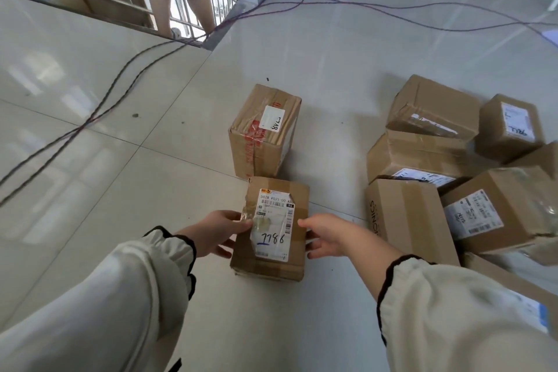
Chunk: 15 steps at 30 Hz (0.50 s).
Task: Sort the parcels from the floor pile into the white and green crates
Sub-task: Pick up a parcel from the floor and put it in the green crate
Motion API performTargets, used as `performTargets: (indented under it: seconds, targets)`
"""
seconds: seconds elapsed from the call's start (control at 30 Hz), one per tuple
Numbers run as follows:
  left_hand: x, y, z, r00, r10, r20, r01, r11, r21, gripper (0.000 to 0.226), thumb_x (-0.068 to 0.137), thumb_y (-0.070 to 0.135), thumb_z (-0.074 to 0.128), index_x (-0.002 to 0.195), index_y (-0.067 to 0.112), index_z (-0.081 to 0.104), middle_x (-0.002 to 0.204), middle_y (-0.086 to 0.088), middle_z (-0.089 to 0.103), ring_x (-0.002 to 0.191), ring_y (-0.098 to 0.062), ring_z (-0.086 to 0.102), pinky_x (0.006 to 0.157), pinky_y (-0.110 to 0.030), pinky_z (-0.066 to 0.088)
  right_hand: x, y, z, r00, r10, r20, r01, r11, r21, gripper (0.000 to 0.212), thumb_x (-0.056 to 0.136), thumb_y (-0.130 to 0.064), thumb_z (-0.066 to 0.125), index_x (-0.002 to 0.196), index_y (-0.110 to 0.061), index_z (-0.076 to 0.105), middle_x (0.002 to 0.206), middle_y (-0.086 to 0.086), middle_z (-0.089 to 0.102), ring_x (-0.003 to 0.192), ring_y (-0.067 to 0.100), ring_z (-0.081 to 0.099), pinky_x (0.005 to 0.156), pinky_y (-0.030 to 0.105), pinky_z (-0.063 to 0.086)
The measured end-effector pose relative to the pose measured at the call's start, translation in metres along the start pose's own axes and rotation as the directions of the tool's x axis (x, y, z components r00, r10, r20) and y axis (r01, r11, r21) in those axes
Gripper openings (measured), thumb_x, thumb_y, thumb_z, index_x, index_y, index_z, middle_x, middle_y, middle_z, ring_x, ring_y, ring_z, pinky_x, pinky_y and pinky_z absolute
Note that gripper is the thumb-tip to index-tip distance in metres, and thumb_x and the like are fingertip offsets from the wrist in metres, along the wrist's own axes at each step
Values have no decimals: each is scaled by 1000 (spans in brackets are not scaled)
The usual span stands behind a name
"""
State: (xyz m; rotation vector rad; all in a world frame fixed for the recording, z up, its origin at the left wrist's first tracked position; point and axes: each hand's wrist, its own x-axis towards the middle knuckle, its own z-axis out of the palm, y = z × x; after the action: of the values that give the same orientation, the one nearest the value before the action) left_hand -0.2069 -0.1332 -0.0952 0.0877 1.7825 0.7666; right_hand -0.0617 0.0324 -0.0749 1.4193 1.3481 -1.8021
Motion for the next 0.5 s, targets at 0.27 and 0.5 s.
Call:
performTargets:
  seconds: [0.27, 0.5]
  targets:
    - [-72, 16, -12, 999, -23, 30, 25, 998, -63, 36, 92, 26, 61, 126, 15, 57, 113, -8, 67, 102, -32, 65, 93, -50, 50, -46, -6, 16, 1000, -18, -4, 19, 980, 201, 13, 99, -9, 43, 104, -5, 54, 98, 16, 61, 90, 29, 61, 80, 44, 51]
    - [-214, 101, -45, 995, -37, 94, 43, 997, -60, 34, 91, 25, 61, 123, 12, 60, 112, -8, 67, 93, -32, 63, 95, -51, 47, -213, -66, 15, 1000, -1, 19, -4, 973, 230, 13, 100, -10, 44, 90, -8, 53, 92, 14, 60, 80, 27, 60, 75, 42, 53]
